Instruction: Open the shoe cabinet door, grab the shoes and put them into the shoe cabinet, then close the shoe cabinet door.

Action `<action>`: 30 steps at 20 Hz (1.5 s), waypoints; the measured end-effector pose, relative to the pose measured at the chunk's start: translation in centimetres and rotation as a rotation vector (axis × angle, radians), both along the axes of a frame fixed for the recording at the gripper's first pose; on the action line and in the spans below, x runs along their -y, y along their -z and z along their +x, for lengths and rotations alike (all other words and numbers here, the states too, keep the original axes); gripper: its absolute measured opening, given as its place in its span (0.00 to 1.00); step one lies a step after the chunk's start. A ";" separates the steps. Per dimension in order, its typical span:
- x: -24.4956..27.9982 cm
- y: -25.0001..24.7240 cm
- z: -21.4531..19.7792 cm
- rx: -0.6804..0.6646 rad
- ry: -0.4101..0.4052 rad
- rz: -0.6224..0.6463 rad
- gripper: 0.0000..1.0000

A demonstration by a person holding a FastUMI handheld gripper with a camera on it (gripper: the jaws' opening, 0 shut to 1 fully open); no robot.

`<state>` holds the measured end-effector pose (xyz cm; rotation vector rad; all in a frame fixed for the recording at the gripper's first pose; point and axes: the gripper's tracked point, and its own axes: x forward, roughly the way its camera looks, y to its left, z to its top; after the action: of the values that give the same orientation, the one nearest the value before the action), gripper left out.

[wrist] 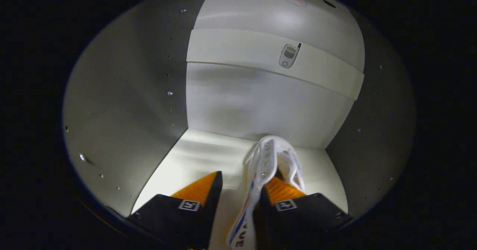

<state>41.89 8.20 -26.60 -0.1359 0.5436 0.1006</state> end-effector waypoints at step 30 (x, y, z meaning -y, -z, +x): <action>8.6 -23.2 -36.8 0.476 0.086 0.103 0.99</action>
<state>5.09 -0.37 -3.38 -0.0324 0.0684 0.0102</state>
